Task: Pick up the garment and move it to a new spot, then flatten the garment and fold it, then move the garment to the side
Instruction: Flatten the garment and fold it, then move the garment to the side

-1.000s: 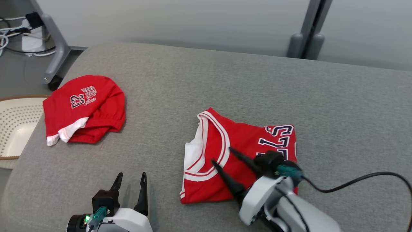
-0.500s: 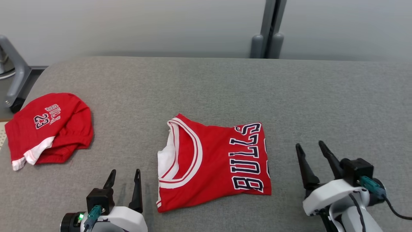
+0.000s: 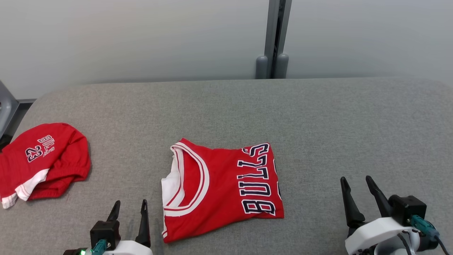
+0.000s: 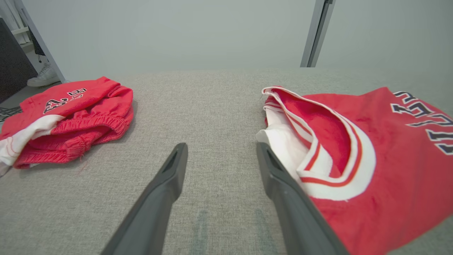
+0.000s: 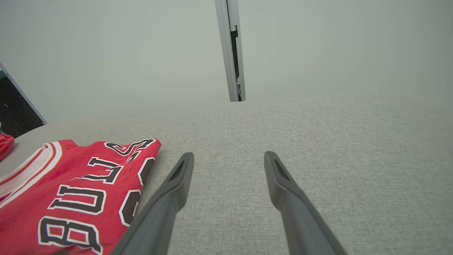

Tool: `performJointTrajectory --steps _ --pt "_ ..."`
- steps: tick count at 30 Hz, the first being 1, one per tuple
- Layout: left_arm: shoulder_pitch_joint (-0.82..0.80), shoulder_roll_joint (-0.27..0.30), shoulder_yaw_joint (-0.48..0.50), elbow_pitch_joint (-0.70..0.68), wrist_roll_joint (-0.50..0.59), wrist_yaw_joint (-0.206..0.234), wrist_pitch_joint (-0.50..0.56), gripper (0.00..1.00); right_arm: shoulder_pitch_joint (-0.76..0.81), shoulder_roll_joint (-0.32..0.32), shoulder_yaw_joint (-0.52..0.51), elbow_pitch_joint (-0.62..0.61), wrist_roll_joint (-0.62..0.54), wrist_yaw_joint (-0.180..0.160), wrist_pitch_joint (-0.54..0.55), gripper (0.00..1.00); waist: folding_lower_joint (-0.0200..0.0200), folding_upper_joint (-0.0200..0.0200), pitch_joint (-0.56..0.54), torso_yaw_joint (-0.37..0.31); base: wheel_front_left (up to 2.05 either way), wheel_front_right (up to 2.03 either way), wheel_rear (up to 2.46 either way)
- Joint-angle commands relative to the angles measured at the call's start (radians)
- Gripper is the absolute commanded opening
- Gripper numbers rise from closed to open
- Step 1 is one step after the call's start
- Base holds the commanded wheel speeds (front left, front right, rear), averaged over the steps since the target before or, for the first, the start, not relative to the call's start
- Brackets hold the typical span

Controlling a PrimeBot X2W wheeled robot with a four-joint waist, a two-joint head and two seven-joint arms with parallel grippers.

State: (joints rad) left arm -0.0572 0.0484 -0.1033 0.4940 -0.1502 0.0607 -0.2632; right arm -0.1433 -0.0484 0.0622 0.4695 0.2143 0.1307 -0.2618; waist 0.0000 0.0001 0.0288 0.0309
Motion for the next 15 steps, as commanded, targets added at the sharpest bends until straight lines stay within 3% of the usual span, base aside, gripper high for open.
performJointTrajectory --steps 1,15 --pt "0.011 0.005 0.007 -0.009 0.006 0.006 -0.002 1.0 0.012 -0.005 -0.006 0.001 0.013 0.0 -0.004 1.0 0.0 -0.0001 -0.01 -0.008 0.0 0.0 0.0" --pt "0.001 0.005 -0.008 -0.032 0.001 0.001 -0.002 1.0 0.001 -0.005 0.029 0.018 0.033 0.0 -0.004 1.0 0.0 -0.0001 0.022 0.011 0.0 0.0 0.0"
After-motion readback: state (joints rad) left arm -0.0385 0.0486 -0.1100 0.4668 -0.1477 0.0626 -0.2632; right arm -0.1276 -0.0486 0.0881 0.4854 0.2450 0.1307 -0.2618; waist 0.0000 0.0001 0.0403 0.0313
